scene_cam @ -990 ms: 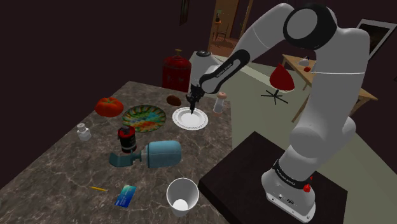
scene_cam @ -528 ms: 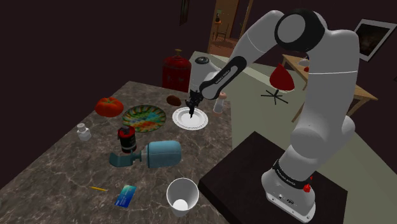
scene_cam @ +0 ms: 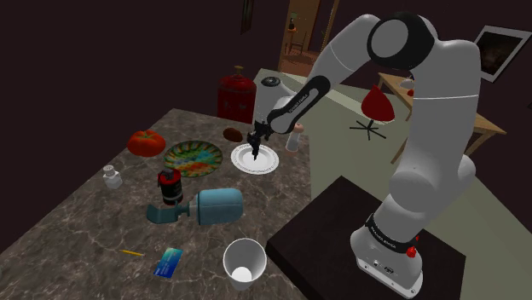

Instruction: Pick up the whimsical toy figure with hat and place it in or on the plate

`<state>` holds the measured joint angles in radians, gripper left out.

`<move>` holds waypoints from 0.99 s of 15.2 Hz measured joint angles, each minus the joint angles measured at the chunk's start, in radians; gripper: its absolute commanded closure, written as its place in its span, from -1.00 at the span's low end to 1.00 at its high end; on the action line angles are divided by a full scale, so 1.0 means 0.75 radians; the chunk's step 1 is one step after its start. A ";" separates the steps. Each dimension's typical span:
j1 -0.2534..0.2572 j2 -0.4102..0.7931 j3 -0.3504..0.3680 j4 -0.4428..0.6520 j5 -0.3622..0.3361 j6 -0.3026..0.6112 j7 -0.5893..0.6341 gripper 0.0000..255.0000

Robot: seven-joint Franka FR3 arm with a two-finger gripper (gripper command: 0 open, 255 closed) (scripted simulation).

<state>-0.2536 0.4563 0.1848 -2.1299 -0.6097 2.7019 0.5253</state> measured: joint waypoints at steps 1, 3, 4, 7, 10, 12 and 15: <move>0.000 0.000 0.000 0.000 0.000 0.000 0.000 -1.00; 0.000 0.000 0.000 0.000 0.000 0.000 0.000 -1.00; 0.000 0.000 0.000 0.000 0.000 0.000 0.000 -1.00; -0.029 -0.096 0.045 -0.039 0.061 -0.054 -0.049 -1.00; -0.039 -0.158 0.073 -0.061 0.102 -0.092 -0.074 -1.00; -0.039 -0.163 0.077 -0.061 0.107 -0.097 -0.076 -1.00; -0.039 -0.165 0.077 -0.062 0.108 -0.099 -0.077 -1.00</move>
